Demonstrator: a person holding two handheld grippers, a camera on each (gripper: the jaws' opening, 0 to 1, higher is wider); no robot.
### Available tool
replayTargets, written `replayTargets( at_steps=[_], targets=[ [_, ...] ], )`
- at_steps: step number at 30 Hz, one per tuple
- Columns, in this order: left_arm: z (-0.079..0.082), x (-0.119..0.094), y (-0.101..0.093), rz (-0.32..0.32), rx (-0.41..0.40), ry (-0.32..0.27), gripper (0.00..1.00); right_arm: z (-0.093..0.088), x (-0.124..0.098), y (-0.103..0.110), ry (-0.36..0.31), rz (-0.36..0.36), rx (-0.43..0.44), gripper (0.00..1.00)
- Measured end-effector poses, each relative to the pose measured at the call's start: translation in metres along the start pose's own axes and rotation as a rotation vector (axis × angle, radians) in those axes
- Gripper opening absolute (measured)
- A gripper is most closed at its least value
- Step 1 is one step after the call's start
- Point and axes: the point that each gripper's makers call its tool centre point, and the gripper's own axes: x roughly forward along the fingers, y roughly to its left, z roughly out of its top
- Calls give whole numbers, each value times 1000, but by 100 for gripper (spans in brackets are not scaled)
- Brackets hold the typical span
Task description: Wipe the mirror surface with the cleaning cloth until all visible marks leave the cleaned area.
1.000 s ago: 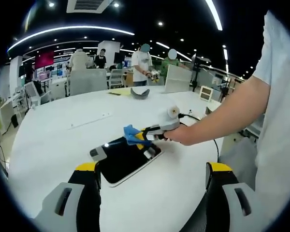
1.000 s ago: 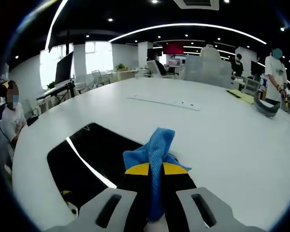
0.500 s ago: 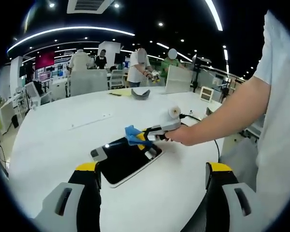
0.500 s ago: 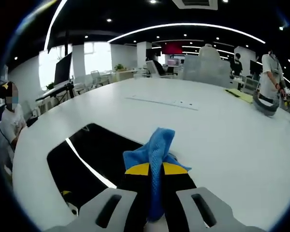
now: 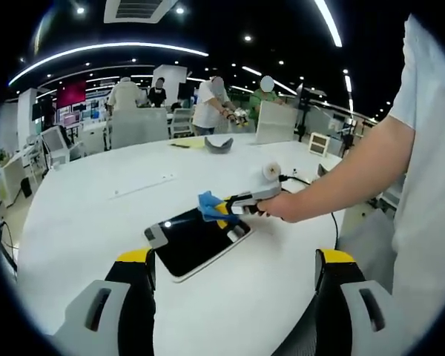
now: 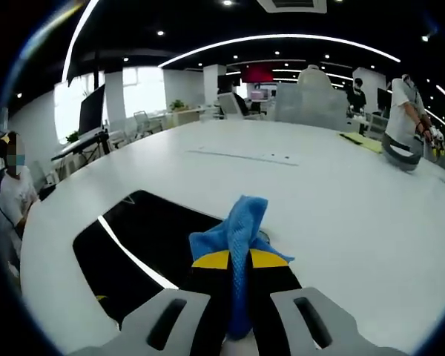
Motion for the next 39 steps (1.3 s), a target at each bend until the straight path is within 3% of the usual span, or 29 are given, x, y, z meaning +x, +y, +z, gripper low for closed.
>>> replayTargets(
  at_steps=[3,17,27,39],
  targets=[
    [-3,-7,1,9,2,2,89,-1,-2,0,-9,-16,28,3],
    [-9,-29,4,40,-6,0,89,-4,-3,2,9,-33,9,3],
    [-8,-31,9,40,6,-1,89,-4,-5,5,15,-91,35,3],
    [-11,-38,12,40,-6,-13,89,-6,-9,22,25,-99,51,3]
  ],
)
